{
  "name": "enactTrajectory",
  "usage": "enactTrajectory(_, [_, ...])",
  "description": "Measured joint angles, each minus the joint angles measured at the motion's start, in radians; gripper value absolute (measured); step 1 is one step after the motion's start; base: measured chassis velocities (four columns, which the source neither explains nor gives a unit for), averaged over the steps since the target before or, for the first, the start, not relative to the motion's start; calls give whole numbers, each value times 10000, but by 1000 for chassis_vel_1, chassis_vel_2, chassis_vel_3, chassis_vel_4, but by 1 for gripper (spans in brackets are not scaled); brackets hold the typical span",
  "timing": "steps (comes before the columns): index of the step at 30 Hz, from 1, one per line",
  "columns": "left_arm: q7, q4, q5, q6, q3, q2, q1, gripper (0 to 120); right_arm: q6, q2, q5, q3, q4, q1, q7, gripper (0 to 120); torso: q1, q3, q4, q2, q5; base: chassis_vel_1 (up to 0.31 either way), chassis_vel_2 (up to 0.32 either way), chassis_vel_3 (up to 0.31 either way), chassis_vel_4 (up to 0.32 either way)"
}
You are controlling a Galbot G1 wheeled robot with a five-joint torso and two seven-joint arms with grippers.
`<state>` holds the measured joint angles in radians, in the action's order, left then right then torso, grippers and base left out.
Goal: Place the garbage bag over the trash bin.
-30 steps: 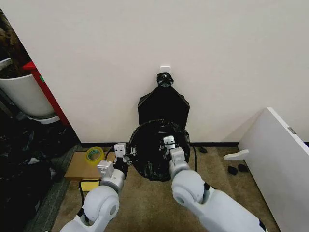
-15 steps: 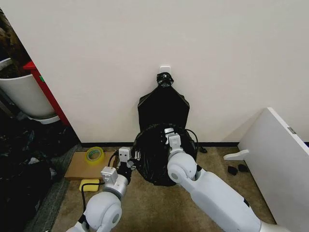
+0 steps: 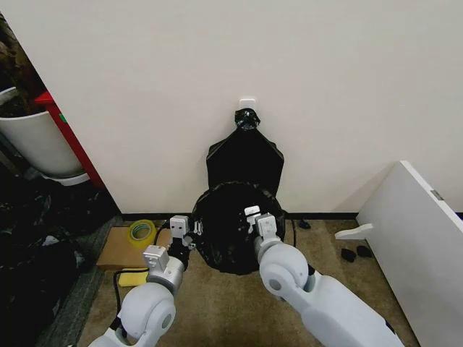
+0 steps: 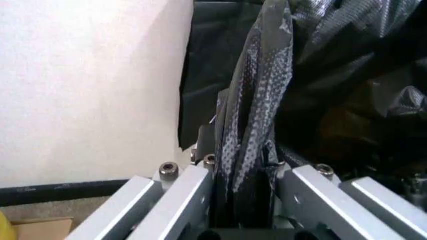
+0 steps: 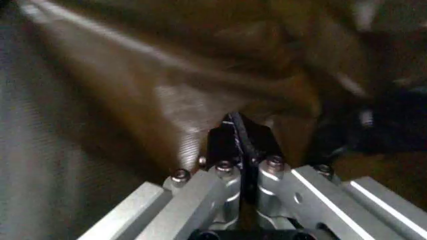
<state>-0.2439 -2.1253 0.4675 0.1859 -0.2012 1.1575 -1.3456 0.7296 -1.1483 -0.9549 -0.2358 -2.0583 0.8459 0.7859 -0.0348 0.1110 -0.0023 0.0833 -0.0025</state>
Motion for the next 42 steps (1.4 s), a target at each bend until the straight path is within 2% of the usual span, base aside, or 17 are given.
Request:
enactTrajectory(10, [19, -367, -59, -31, -150, -50, -134, 1, 56, -82, -148, -554, 793, -300, 314, 0, 0, 0, 1, 0, 0, 0, 0, 0, 0])
enactTrajectory(15, [17, -583, -57, -31, -167, -29, -251, 1, 51, -151, 807, -738, 1365, -525, -77, 0, 0, 1, 0, 0, 0, 0, 0, 0, 0])
enactTrajectory(18, [15, -730, -95, -31, -128, 12, -374, 1, -64, -246, 1908, -745, 1802, -707, -577, 0, 0, 0, 1, 0, 0, 0, 0, 0, 0])
enactTrajectory(22, [9, -810, -119, -31, -133, 35, -441, 1, -774, -247, 2983, -732, 2221, -779, -1170, 0, 0, 1, 1, 0, 0, 0, 0, 0, 0])
enactTrajectory(25, [1, -818, -120, -16, -174, 33, -438, 1, -1342, -104, 3473, -655, 2159, -551, -1546, 0, -1, 1, 0, 0, 0, 0, 0, 0, 0])
enactTrajectory(27, [-1, -815, -119, -10, -182, 29, -431, 1, -1371, -75, 3471, -638, 2071, -497, -1561, 0, 0, 1, 0, 0, 1, 0, 0, 0, 0])
enactTrajectory(32, [-9, -665, -104, -5, -213, 27, -353, 1, -1411, 157, 3013, -512, 1031, -14, -1474, 0, 0, 1, -1, 1, 0, 0, 0, 0, 0])
enactTrajectory(36, [-10, -521, -120, -4, -181, 55, -316, 1, -459, 422, 773, -258, -398, 474, -317, 0, 0, 1, -1, 2, 1, 0, 0, 0, 0])
enactTrajectory(42, [-1, -518, -143, -4, -166, 58, -316, 1, -1, 416, -391, -269, -677, 625, 294, 0, 0, 1, -1, 2, 0, 0, 0, 0, 0])
